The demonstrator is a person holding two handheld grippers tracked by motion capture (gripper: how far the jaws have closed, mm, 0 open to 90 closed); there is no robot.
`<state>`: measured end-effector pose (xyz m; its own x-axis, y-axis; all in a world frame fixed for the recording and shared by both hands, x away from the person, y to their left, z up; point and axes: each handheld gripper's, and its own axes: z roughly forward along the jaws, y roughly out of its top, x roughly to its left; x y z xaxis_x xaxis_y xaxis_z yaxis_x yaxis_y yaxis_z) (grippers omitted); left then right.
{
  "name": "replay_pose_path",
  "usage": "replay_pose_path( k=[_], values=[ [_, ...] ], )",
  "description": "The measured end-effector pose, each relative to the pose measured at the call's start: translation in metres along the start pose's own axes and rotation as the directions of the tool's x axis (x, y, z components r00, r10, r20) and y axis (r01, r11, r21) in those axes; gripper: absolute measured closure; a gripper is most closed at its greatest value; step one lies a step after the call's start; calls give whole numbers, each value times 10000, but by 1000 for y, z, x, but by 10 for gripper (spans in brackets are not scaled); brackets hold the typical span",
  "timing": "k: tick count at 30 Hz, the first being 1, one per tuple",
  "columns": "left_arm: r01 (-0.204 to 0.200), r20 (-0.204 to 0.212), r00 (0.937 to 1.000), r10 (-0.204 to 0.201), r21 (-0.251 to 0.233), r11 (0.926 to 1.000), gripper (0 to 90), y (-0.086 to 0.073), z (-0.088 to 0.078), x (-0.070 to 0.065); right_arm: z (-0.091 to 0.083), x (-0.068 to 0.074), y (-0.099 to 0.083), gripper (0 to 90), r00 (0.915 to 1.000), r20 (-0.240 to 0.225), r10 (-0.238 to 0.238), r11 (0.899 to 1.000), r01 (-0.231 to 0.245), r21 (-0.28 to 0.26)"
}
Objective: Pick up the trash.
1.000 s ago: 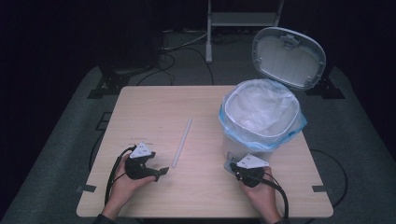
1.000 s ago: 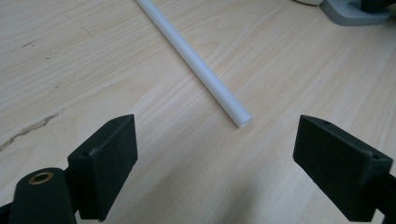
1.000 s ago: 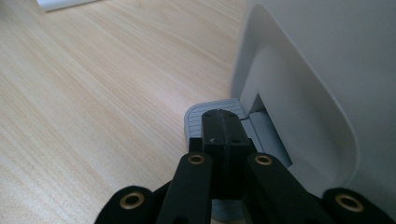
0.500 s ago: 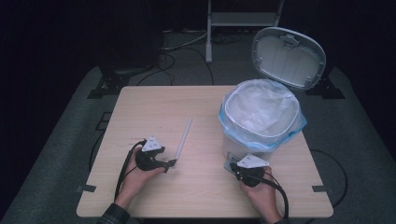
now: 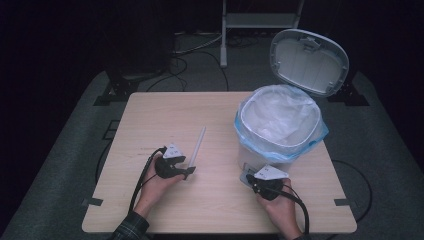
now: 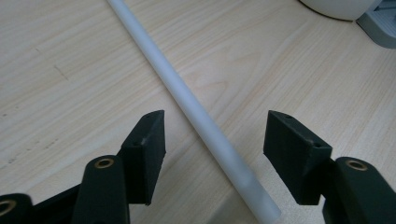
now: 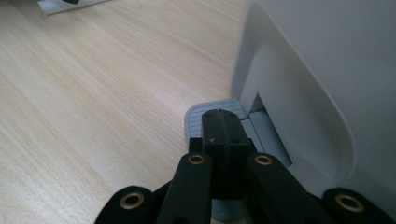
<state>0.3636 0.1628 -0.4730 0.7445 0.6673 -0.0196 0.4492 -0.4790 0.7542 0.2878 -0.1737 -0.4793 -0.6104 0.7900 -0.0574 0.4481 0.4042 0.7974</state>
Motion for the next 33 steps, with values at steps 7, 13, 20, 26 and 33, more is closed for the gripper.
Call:
replay_pose_path(
  k=[7,13,20,26,33],
  values=[
    [-100,-107,9999,101,100,9999,491,-2,5,0,0,0,0,899,10000,-6,48,10000,-48,-13],
    [-52,-154,9999,54,123,9999,573,-2,3,3,0,0,0,899,10000,-7,43,10000,-43,-17],
    [83,-136,9999,-80,197,9998,652,0,3,7,0,0,0,899,10000,6,28,10000,-28,-19],
    [383,-71,9992,-382,189,9991,715,0,3,13,0,0,0,899,10000,8,17,10000,-17,-4],
    [456,-86,9989,-455,157,9988,752,0,3,15,0,0,0,899,10000,3,35,10000,-35,-12]
  ],
)
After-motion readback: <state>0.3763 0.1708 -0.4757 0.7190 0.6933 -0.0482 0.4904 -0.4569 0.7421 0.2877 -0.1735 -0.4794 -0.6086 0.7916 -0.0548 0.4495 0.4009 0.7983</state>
